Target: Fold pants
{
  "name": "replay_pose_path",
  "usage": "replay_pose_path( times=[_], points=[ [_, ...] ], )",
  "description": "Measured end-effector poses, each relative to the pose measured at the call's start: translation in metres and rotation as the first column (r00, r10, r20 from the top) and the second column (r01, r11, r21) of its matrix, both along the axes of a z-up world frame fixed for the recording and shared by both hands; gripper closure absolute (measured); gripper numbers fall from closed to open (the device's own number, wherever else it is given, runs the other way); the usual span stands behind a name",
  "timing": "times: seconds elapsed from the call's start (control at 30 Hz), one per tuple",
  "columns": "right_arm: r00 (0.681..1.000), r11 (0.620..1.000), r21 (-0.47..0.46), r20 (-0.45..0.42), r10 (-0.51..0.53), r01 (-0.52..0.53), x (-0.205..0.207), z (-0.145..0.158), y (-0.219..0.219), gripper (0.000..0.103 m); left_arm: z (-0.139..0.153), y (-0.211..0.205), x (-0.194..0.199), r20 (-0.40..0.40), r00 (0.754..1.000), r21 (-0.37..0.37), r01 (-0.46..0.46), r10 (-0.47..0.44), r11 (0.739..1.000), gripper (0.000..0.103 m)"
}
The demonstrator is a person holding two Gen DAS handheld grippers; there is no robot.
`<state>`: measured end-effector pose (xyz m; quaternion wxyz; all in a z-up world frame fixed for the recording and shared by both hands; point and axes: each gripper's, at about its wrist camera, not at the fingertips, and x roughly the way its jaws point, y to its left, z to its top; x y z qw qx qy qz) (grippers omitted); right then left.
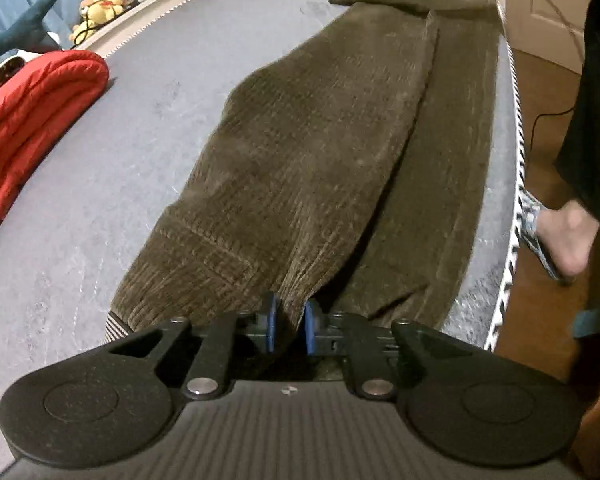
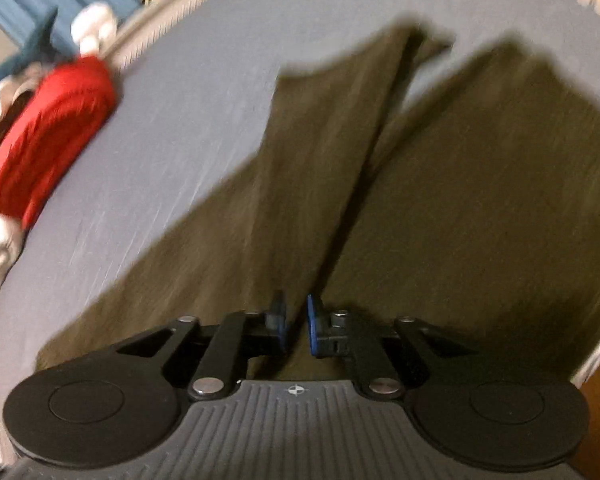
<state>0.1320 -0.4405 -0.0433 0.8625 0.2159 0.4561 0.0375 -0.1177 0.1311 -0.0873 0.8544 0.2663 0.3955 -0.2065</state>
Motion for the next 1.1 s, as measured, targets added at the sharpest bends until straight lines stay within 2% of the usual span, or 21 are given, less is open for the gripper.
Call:
replay_pose_path(
  times=[0.03, 0.1, 0.23, 0.33, 0.4, 0.47, 0.53, 0.6, 0.63, 0.67, 0.7, 0.73, 0.8, 0.97, 1.07, 1.1],
  points=[
    [0.999, 1.000, -0.018, 0.049, -0.016, 0.017, 0.004, 0.005, -0.006, 0.070, 0.003, 0.000, 0.001, 0.007, 1.000, -0.011, -0.009, 0.010, 1.000, 0.080],
    [0.992, 0.999, -0.036, 0.125, -0.017, 0.022, 0.016, 0.013, -0.013, 0.060, 0.003, 0.000, 0.004, 0.012, 1.000, -0.018, -0.021, 0.021, 1.000, 0.076],
    [0.983, 0.998, -0.058, 0.183, 0.028, -0.017, 0.046, 0.014, -0.002, 0.059, -0.002, -0.007, 0.007, -0.012, 1.000, -0.003, -0.002, 0.002, 1.000, 0.075],
    [0.981, 0.986, -0.144, 0.161, 0.111, -0.088, 0.075, 0.006, 0.026, 0.058, 0.003, 0.003, 0.009, -0.024, 1.000, -0.043, -0.011, 0.010, 0.999, 0.074],
    [0.982, 0.974, -0.204, 0.136, 0.130, -0.100, 0.089, -0.001, 0.046, 0.056, 0.001, 0.006, 0.008, -0.038, 0.999, -0.065, -0.018, 0.015, 0.998, 0.072],
    [0.985, 0.955, -0.276, 0.099, 0.144, -0.112, 0.102, -0.005, 0.063, 0.055, -0.001, 0.005, 0.007, -0.053, 0.999, -0.066, -0.014, 0.011, 0.998, 0.070],
    [0.986, 0.911, -0.397, 0.078, 0.150, -0.107, 0.107, -0.013, 0.076, 0.055, -0.006, 0.005, 0.006, -0.065, 0.998, -0.061, -0.010, 0.006, 0.998, 0.070],
    [0.987, 0.882, -0.461, 0.069, 0.146, -0.098, 0.111, -0.018, 0.082, 0.058, -0.009, 0.005, 0.006, -0.062, 0.998, -0.057, -0.002, -0.002, 0.998, 0.070],
    [0.988, 0.876, -0.474, 0.064, 0.138, -0.091, 0.114, -0.019, 0.081, 0.069, -0.010, 0.004, 0.006, -0.058, 0.998, -0.054, 0.003, -0.006, 0.999, 0.072],
    [0.991, 0.876, -0.475, 0.061, 0.120, -0.077, 0.115, -0.020, 0.078, 0.079, -0.009, 0.006, 0.005, -0.051, 0.999, -0.055, 0.003, -0.006, 0.998, 0.082],
    [0.993, 0.887, -0.457, 0.063, 0.101, -0.061, 0.117, -0.019, 0.071, 0.096, -0.008, 0.007, 0.006, -0.043, 0.999, -0.055, 0.003, -0.005, 0.998, 0.086],
    [0.994, 0.900, -0.435, 0.076, 0.076, -0.036, 0.115, -0.015, 0.063, 0.096, -0.006, 0.007, 0.005, -0.029, 1.000, -0.056, 0.006, -0.008, 0.998, 0.091],
    [0.992, 0.918, -0.395, 0.128, 0.021, 0.031, 0.107, 0.002, 0.045, 0.096, 0.000, 0.007, 0.003, 0.004, 1.000, -0.058, 0.019, -0.018, 0.998, 0.094],
    [0.950, 0.958, -0.191, 0.267, -0.161, 0.215, 0.050, 0.064, -0.025, 0.097, 0.015, 0.001, -0.004, 0.057, 0.998, -0.060, 0.044, -0.041, 0.997, 0.095],
    [0.889, 0.916, -0.029, 0.255, -0.381, 0.401, -0.009, 0.077, -0.072, 0.097, 0.022, -0.006, -0.007, 0.056, 0.996, -0.073, 0.078, -0.074, 0.994, 0.096],
    [0.871, 0.895, -0.015, 0.237, -0.430, 0.446, -0.026, 0.075, -0.081, 0.097, 0.023, -0.007, -0.007, 0.035, 0.996, -0.080, 0.084, -0.082, 0.993, 0.096]
  ],
)
